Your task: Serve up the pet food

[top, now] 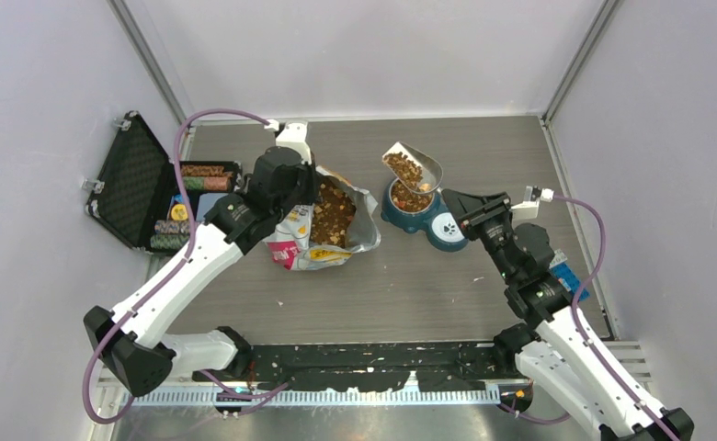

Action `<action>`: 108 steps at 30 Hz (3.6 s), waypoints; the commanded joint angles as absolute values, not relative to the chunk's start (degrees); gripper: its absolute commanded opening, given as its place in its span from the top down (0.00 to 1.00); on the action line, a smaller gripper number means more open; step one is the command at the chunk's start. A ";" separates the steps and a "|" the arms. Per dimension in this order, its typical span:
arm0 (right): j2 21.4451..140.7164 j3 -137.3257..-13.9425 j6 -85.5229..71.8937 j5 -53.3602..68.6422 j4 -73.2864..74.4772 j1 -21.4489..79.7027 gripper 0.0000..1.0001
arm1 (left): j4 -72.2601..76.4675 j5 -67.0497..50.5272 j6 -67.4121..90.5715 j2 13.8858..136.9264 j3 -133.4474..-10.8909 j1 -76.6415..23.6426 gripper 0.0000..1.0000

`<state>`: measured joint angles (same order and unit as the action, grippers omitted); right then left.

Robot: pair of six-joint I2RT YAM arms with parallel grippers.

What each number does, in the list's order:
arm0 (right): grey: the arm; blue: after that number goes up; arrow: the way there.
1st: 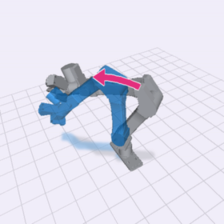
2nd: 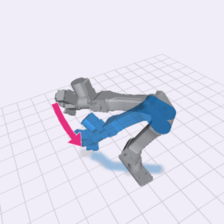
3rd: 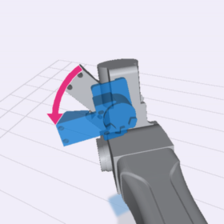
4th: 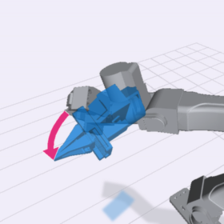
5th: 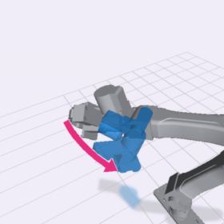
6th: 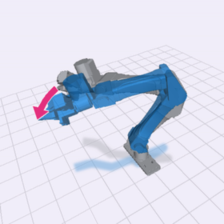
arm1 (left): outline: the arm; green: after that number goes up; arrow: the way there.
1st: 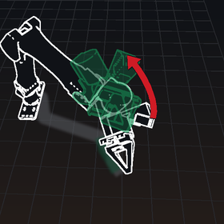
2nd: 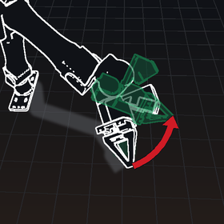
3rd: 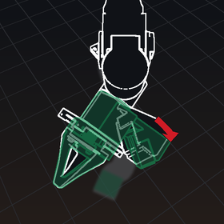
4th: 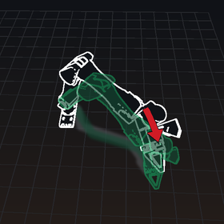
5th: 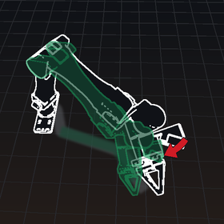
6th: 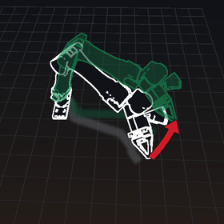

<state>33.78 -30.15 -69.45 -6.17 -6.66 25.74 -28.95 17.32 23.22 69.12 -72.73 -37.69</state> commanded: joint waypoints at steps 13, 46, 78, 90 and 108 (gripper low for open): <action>39.45 -30.33 -57.57 -12.13 -1.74 19.78 0.95 | -22.72 17.91 20.66 64.02 -70.51 -37.24 1.00; 54.80 -44.79 -36.50 -15.38 6.02 21.66 0.95 | -21.80 16.87 19.86 63.66 -68.67 -37.26 1.00; 64.28 -55.46 -25.80 -31.35 11.86 32.74 0.95 | -22.15 17.40 20.06 63.42 -68.47 -37.26 1.00; 66.75 -57.87 -21.15 -33.39 12.69 35.60 0.95 | -22.06 17.51 20.04 63.55 -68.47 -37.27 1.00; 71.73 -61.26 -11.34 -45.06 11.53 43.61 0.95 | -21.77 17.23 19.64 63.25 -67.92 -37.25 1.00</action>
